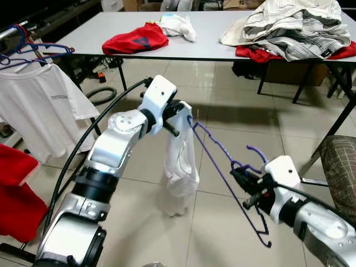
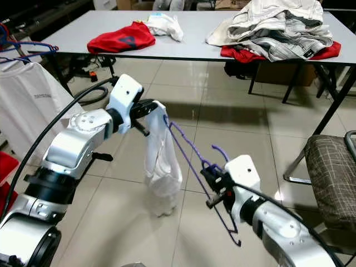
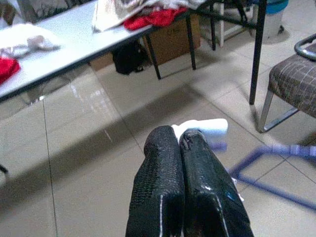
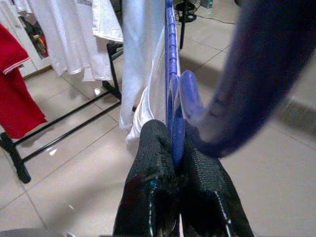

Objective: Hang hanger

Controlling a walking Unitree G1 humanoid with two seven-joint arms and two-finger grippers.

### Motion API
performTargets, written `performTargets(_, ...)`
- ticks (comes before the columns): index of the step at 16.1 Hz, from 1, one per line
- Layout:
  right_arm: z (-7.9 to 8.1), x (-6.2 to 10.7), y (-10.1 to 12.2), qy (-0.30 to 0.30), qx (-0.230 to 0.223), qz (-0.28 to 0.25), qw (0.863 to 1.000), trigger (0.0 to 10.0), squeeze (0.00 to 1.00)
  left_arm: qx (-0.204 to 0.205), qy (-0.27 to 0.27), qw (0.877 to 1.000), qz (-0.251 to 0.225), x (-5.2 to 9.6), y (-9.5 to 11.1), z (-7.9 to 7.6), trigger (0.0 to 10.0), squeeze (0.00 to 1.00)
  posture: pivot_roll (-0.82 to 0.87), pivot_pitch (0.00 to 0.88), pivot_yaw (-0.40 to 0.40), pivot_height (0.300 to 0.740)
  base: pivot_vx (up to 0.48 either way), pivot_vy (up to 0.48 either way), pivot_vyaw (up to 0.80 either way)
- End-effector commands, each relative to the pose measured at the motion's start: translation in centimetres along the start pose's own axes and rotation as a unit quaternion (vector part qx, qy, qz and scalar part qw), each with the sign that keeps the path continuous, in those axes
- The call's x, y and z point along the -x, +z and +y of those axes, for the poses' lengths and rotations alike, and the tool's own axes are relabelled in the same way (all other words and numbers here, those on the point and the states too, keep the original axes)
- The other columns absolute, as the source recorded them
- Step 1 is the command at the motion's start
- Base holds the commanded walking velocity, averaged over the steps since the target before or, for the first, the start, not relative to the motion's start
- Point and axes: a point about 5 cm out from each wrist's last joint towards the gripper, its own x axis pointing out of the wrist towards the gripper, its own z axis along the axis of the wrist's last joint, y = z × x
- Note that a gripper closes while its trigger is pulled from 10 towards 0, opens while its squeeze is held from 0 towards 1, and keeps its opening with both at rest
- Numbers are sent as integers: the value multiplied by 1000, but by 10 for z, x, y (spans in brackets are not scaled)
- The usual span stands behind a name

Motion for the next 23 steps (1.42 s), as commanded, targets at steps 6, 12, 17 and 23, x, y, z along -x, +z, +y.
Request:
performTargets(6, 3, -1, 1, 48, 11, 14, 999, 10000, 0, 7, 11, 1000, -7, 11, -1, 0, 10000, 0, -2, 10, 15, 740, 0, 0, 0)
performTargets(12, 4, -1, 0, 61, 15, 21, 998, 10000, 0, -2, -4, 1000, -17, 12, 5, -4, 10000, 0, -3, 6, 1, 740, 0, 0, 0)
performTargets(17, 4, -2, -1, 60, 14, 21, 998, 10000, 0, -12, -50, 998, -28, 15, 12, -10, 10000, 0, -4, 6, 7, 740, 0, 0, 0)
performTargets(23, 5, -1, -11, 92, 24, 57, 994, 10000, 0, -42, -128, 990, -41, 22, 17, -18, 10000, 0, -2, 6, -2, 740, 0, 0, 0)
